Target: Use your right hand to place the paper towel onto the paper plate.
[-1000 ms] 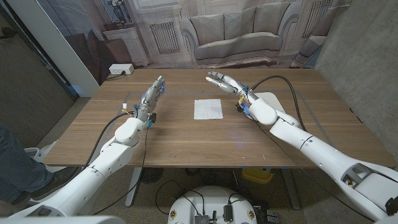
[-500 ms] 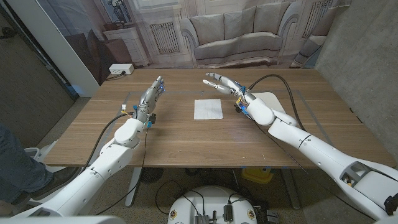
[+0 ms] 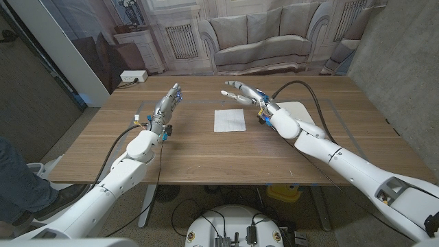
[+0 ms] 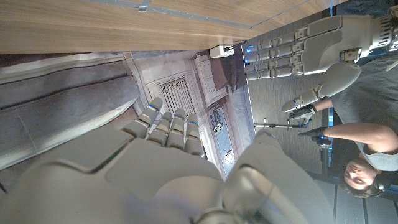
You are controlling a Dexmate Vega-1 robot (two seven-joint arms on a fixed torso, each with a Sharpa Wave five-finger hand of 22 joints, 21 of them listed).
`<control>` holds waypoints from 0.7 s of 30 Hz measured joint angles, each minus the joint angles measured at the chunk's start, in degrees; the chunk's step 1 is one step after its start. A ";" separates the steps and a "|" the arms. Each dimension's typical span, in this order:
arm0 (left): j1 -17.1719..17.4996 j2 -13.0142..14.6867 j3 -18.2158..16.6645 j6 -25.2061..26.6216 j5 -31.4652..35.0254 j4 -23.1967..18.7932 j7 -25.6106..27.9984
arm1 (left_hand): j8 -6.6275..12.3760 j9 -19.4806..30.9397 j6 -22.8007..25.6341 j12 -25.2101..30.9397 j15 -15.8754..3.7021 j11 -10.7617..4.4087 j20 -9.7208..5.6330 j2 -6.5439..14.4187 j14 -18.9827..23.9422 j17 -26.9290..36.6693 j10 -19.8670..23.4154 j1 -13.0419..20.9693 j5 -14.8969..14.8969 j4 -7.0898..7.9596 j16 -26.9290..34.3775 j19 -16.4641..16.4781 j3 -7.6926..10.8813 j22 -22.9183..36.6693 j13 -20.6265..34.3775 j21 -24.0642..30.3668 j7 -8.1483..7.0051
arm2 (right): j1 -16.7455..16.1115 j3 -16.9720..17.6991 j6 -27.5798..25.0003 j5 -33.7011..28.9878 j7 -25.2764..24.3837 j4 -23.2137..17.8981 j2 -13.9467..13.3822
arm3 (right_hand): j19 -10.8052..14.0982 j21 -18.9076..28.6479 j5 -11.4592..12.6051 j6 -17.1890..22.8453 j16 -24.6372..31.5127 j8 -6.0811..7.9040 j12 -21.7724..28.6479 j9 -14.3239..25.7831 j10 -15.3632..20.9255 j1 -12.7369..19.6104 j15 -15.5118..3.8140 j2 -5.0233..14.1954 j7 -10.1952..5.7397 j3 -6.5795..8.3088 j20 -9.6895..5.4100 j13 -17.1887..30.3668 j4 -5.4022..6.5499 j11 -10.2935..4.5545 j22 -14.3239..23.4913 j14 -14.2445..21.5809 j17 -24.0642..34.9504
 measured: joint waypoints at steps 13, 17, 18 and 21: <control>-0.09 -0.07 0.08 -0.31 0.09 0.12 -0.16 | 0.00 0.00 0.00 0.00 0.00 0.00 0.00 0.00 0.00 0.00 0.00 -0.01 0.00 0.00 0.00 0.00 0.00 0.00 0.00 0.00 0.00 | 1.15 -1.55 -1.99 -3.55 -0.17 -0.61 -0.10 | 0.00 -0.45 0.00 0.20 0.00 0.00 0.00 0.00 0.21 0.21 -0.31 0.24 -0.19 0.12 0.00 0.00 -0.12 -0.21 -0.01 0.31 0.00; 0.01 -0.06 0.08 -0.43 0.14 0.03 -0.16 | 0.00 0.00 0.00 0.00 0.00 0.00 0.00 -0.01 0.00 0.00 0.00 -0.01 0.00 0.00 0.00 0.00 0.00 0.00 0.27 0.00 0.00 | 1.50 -2.01 -2.57 -4.63 -0.13 -0.64 -0.11 | 0.00 -0.45 0.00 0.20 0.00 0.00 0.00 0.00 0.21 0.21 -0.31 0.24 -0.19 0.24 0.00 0.00 -0.23 -0.21 -0.01 0.31 0.00; 0.01 -0.06 0.08 -0.44 0.15 0.03 -0.14 | 0.00 0.00 0.00 0.00 0.00 0.00 0.00 -0.01 0.00 0.00 0.00 -0.01 0.00 0.00 0.00 0.00 0.00 0.00 0.30 0.00 0.00 | 1.57 -2.11 -2.57 -4.63 -0.13 -0.66 -0.11 | 0.00 -0.45 0.00 0.20 0.00 0.00 0.00 0.00 0.21 0.21 -0.31 0.24 -0.19 0.24 0.00 0.00 -0.23 -0.21 -0.01 0.31 0.00; 0.25 -0.02 0.00 -0.48 0.18 -0.21 0.01 | 0.00 0.00 0.00 0.01 0.00 0.00 0.00 0.15 0.00 0.00 0.00 0.14 0.00 0.00 0.00 0.01 0.00 0.00 0.30 0.00 0.00 | 1.77 -2.42 -3.02 -5.31 0.04 -0.68 -0.11 | 0.00 -0.82 0.00 0.19 0.00 0.00 0.00 0.00 0.20 0.44 -0.31 0.48 -0.19 0.24 0.00 0.00 -0.23 -0.21 -0.01 0.31 0.00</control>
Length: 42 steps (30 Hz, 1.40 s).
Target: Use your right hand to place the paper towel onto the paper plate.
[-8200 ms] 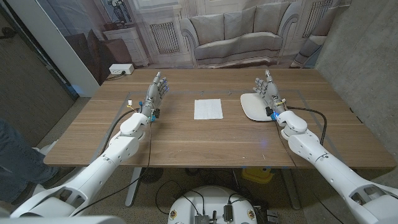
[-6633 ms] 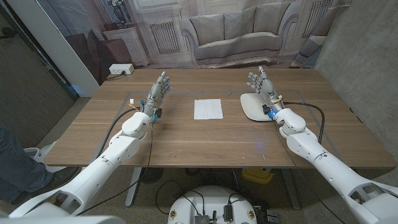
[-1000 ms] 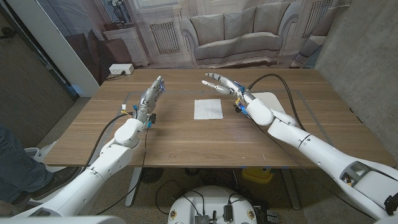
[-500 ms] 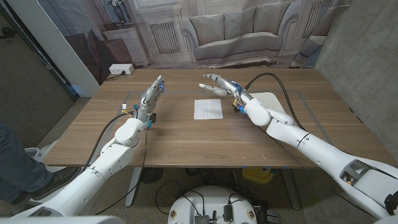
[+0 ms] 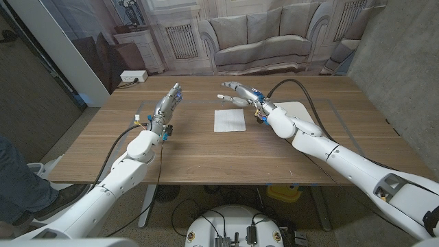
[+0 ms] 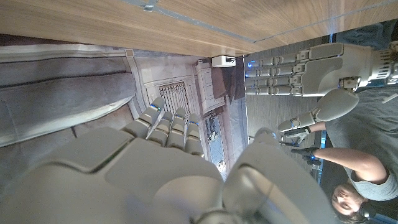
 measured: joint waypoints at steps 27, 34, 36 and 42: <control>0.87 -0.13 -0.55 -0.67 0.04 -0.58 0.58 | 0.00 0.00 0.31 0.04 0.00 -0.21 0.00 0.29 0.00 0.00 0.22 0.29 -0.23 -0.24 0.00 0.00 -0.24 0.00 -0.01 0.00 -0.31 | 1.86 -3.23 -4.35 -6.19 1.08 -0.08 0.36 | 0.00 -0.85 0.00 0.00 0.00 0.00 -0.35 0.00 0.00 0.67 0.00 0.67 0.00 0.26 0.00 0.00 -0.58 0.00 -0.01 -0.01 0.00; 1.07 -0.16 -0.64 -0.91 -0.08 -0.57 0.53 | 0.00 0.00 0.31 0.04 0.00 -0.21 0.00 0.29 0.00 0.00 0.22 0.29 -0.23 -0.24 0.00 0.00 -0.24 0.00 -0.01 0.00 -0.31 | 2.18 -4.06 -5.55 -7.89 1.06 -0.61 0.32 | 0.00 -0.85 0.00 0.00 0.00 0.00 -0.35 0.00 0.00 1.14 0.01 0.54 0.00 0.33 0.00 0.00 -0.96 0.00 -0.01 -0.01 0.00; 1.15 -0.18 -0.67 -1.04 -0.12 -0.54 0.47 | 0.00 0.00 0.31 0.04 0.00 -0.21 0.00 0.29 0.00 0.00 0.22 0.29 -0.23 -0.24 0.00 0.00 -0.24 0.00 -0.01 0.00 -0.31 | 2.29 -4.34 -5.94 -8.46 1.06 -0.68 0.30 | 0.00 -0.85 0.00 0.00 0.00 0.00 -0.35 0.00 0.00 1.14 0.01 0.54 0.01 0.33 0.00 0.00 -0.96 0.00 -0.01 -0.01 0.00; 1.27 -0.32 -0.73 -1.37 -0.25 -0.21 0.34 | 0.00 0.00 0.52 0.04 0.00 -0.21 0.00 0.29 0.00 0.00 0.22 0.29 -0.23 -0.24 0.00 0.00 -0.24 0.00 -0.02 0.00 -0.10 | 2.65 -5.07 -7.02 -10.18 1.16 -0.75 0.31 | 0.00 -1.31 0.00 -0.33 -0.43 0.00 -0.35 0.00 -0.22 1.36 0.00 0.75 -0.32 0.57 0.00 0.00 -1.19 -0.21 -0.01 -0.01 0.00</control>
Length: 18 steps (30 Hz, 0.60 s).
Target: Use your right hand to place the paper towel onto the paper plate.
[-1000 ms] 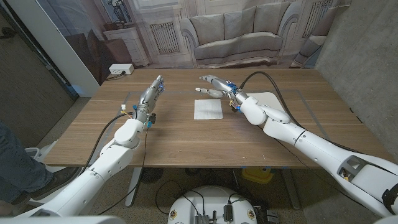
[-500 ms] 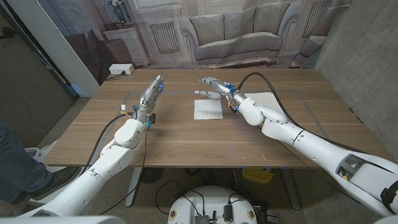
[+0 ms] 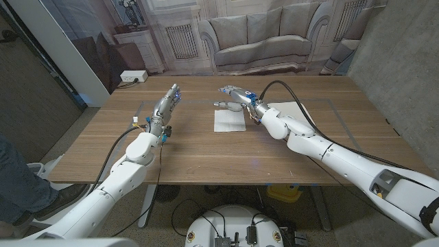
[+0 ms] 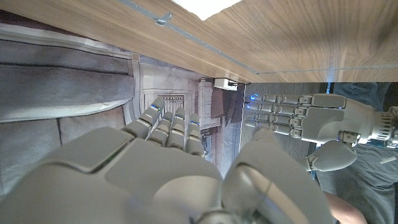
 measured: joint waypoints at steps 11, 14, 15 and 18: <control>-0.08 -0.14 0.00 -0.15 -0.08 0.47 -0.28 | 0.00 0.00 0.21 0.00 0.00 -0.22 0.00 0.24 0.00 0.00 0.22 0.24 0.00 -0.02 0.00 0.00 -0.02 0.00 0.00 0.00 -0.21 | 1.00 -1.56 -1.23 -2.53 0.21 1.03 0.55 | 0.00 -0.37 0.00 -0.20 0.00 0.00 0.00 0.00 -0.31 0.83 0.00 0.07 -0.21 0.23 0.00 0.00 -0.23 -0.30 0.00 0.00 0.00; -0.16 -0.17 0.05 -0.15 -0.10 0.57 -0.38 | 0.00 0.00 0.21 0.00 0.00 -0.22 0.00 0.24 0.00 0.00 0.21 0.24 0.00 -0.24 0.00 0.00 -0.24 0.00 -0.01 0.00 -0.22 | 1.36 -1.99 -1.42 -3.06 0.31 1.42 0.74 | 0.00 -0.37 0.00 -0.20 0.00 0.00 0.00 0.00 -0.31 0.83 0.00 0.07 -0.21 0.23 0.00 0.11 -0.24 -0.30 0.00 0.00 0.00; -0.21 -0.18 0.07 -0.15 -0.12 0.62 -0.41 | 0.00 0.00 0.21 0.00 0.00 -0.21 0.00 0.24 0.00 0.00 0.21 0.24 0.00 -0.24 0.00 0.00 -0.24 0.00 -0.01 0.00 -0.22 | 1.48 -2.14 -1.52 -3.31 0.39 1.53 0.78 | 0.00 -0.36 0.00 -0.20 0.00 0.00 0.00 0.00 -0.31 0.82 0.00 0.07 -0.20 0.06 0.00 0.21 -0.40 -0.30 0.00 0.00 0.00; -0.27 -0.18 0.08 -0.15 -0.13 0.64 -0.47 | 0.00 0.00 0.21 0.00 0.00 -0.21 0.00 0.24 0.00 0.00 0.21 0.24 0.00 -0.24 0.00 0.00 -0.24 0.00 -0.01 0.00 -0.22 | 1.76 -2.53 -1.67 -3.59 0.47 1.79 0.90 | 0.00 -0.59 0.00 -0.20 0.00 0.00 0.00 0.00 -0.11 0.92 0.00 0.17 -0.20 0.23 0.00 0.31 -0.71 -0.50 0.00 0.00 0.00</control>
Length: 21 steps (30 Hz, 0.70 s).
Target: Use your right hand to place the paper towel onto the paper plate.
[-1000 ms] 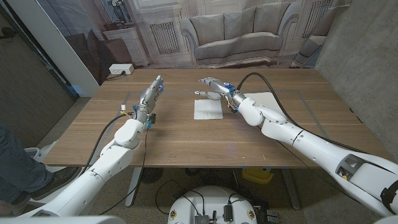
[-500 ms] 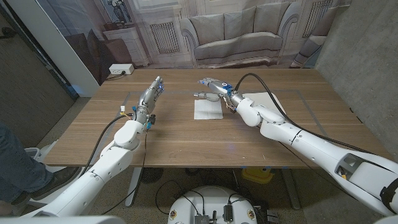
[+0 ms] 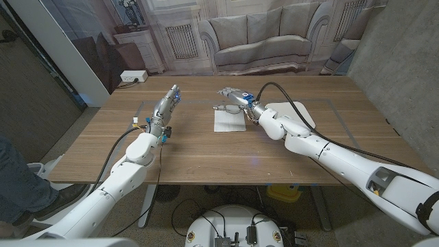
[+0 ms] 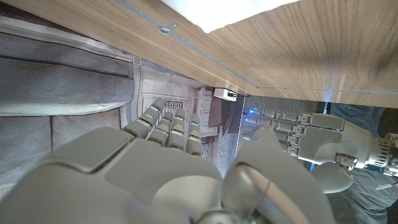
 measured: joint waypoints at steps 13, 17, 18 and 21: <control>-0.12 0.06 0.00 -0.29 -0.23 0.20 -0.42 | 0.00 0.00 0.21 0.00 0.00 0.00 0.00 0.15 0.00 0.00 -0.01 0.15 0.00 0.25 0.00 0.00 -0.24 0.00 0.00 0.00 -0.21 | 1.03 -1.31 -1.26 -1.45 1.65 0.67 0.40 | 0.00 -0.21 0.00 0.00 0.00 0.00 0.00 0.17 0.02 0.66 0.00 0.06 0.00 0.24 0.00 0.00 -0.24 -0.01 0.00 0.00 0.00; -0.12 0.08 -0.11 -0.55 -0.29 0.25 -0.48 | 0.00 0.00 0.21 0.00 0.00 0.01 0.00 0.15 0.00 0.00 -0.01 0.15 0.00 0.25 0.00 0.00 -0.24 0.00 -0.01 0.00 -0.21 | 1.27 -1.61 -1.56 -1.62 2.11 1.06 0.57 | 0.00 -0.42 0.00 -0.01 0.00 0.00 0.00 0.30 0.02 0.73 0.00 0.13 -0.01 0.14 0.00 0.00 -0.34 -0.01 0.00 0.00 0.00; -0.12 0.08 -0.15 -0.63 -0.29 0.27 -0.48 | 0.00 0.00 0.21 0.00 0.00 0.01 0.00 0.15 0.00 0.00 -0.01 0.15 0.00 0.25 0.00 0.00 -0.24 0.00 0.00 0.00 -0.21 | 1.34 -1.69 -1.61 -1.63 2.22 1.21 0.63 | 0.00 -0.42 0.00 -0.21 0.00 0.00 0.00 0.30 0.02 0.90 0.00 0.29 -0.21 0.17 0.00 0.00 -0.51 -0.01 0.00 0.00 0.00; -0.11 0.08 -0.22 -0.79 -0.29 0.28 -0.48 | 0.00 0.00 0.21 0.00 0.00 0.01 0.00 0.15 0.00 0.00 -0.01 0.15 -0.33 0.25 0.00 0.00 -0.24 0.00 -0.01 0.00 -0.21 | 1.50 -1.90 -1.74 -1.64 2.40 1.58 0.79 | 0.45 -0.42 0.00 -0.30 0.00 0.00 0.00 0.30 0.02 1.19 0.20 -0.02 -0.30 0.23 0.39 0.00 -0.71 -0.01 -0.01 0.20 0.00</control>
